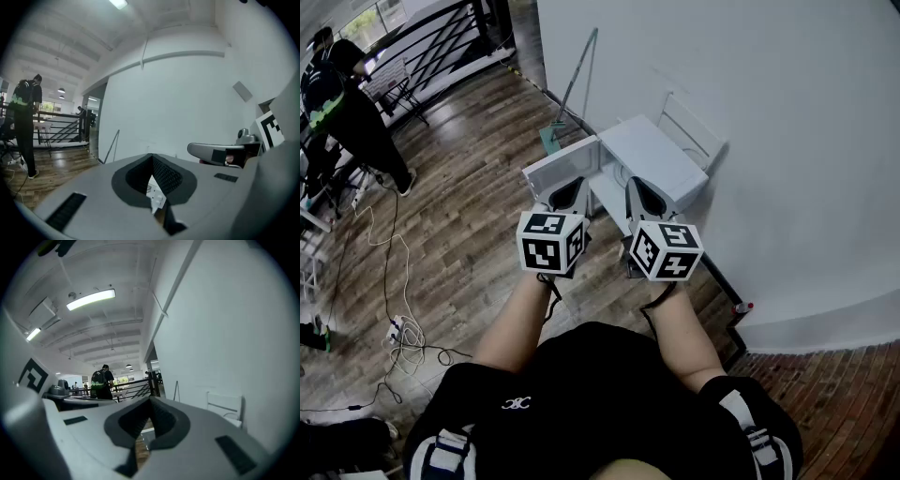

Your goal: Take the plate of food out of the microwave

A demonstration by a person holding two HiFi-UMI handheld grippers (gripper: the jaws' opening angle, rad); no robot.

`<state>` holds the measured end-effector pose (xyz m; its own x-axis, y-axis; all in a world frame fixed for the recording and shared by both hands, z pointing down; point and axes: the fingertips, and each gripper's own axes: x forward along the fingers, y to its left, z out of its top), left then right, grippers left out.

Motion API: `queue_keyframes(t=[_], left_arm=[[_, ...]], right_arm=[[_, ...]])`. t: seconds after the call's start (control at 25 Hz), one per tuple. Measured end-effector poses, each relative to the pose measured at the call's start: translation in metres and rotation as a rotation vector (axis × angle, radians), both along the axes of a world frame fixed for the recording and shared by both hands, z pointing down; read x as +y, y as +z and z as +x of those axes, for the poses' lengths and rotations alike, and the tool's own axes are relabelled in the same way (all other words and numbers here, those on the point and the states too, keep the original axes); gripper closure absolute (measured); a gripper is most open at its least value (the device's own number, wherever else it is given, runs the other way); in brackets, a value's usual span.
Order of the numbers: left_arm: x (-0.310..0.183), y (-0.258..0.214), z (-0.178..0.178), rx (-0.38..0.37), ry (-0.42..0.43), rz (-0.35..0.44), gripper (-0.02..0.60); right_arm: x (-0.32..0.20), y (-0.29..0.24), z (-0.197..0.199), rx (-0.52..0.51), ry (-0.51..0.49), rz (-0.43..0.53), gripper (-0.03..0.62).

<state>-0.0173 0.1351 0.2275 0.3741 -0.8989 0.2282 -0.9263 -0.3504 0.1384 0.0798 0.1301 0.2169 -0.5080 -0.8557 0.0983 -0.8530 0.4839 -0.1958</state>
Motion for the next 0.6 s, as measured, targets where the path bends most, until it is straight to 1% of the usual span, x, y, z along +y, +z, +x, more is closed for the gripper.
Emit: queue_keyframes(t=[0.2, 0.32, 0.6], left_arm=[[0.004, 0.004, -0.003, -0.007, 0.006, -0.010, 0.583], [0.006, 0.008, -0.007, -0.008, 0.010, -0.016, 0.583], [0.010, 0.022, -0.017, -0.002, 0.028, -0.033, 0.583]], right_arm=[[0.004, 0.004, -0.002, -0.019, 0.003, -0.015, 0.580], [0.007, 0.009, -0.003, -0.008, 0.015, -0.020, 0.580], [0.011, 0.024, 0.002, 0.021, 0.075, -0.056, 0.580]])
